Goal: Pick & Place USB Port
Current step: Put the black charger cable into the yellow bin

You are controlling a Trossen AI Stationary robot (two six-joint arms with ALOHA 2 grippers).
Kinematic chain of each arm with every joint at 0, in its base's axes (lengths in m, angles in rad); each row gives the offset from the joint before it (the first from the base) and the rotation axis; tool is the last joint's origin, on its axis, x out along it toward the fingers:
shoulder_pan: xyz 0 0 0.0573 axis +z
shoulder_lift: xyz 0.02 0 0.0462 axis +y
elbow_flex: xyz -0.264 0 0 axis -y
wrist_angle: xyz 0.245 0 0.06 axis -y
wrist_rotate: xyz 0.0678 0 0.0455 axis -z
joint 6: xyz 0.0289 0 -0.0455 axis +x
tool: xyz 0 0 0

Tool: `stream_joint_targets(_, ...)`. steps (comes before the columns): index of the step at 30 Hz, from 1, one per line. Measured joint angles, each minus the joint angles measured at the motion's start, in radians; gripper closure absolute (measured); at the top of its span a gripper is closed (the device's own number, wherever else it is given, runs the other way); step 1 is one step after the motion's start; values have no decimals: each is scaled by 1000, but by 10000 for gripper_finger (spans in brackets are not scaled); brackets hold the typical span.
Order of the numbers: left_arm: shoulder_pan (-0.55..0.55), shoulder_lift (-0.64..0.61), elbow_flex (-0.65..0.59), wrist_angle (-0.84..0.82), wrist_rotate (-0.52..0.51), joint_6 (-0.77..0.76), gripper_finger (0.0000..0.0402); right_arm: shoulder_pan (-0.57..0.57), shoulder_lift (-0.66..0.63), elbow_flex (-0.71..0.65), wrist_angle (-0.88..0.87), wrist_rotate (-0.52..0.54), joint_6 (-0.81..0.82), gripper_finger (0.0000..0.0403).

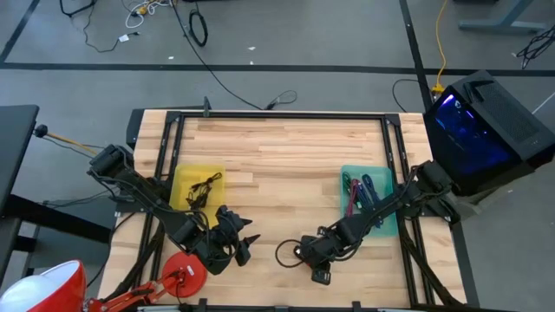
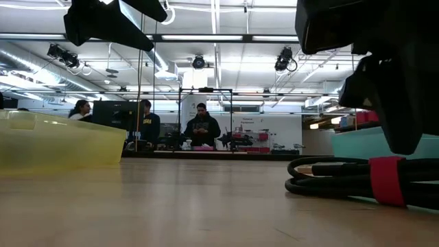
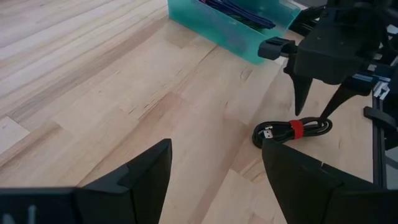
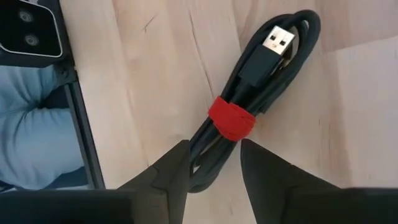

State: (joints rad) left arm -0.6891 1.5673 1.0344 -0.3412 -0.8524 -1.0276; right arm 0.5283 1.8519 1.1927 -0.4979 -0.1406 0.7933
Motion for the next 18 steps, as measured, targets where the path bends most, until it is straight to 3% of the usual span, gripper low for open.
stream_joint_targets(9,0,0,0,-1,0,0,148,0,0,-1,-20,2,0,257)
stream_joint_targets(18,0,5,0,0,0,0,148,3,1,-119,166,-28,62,257)
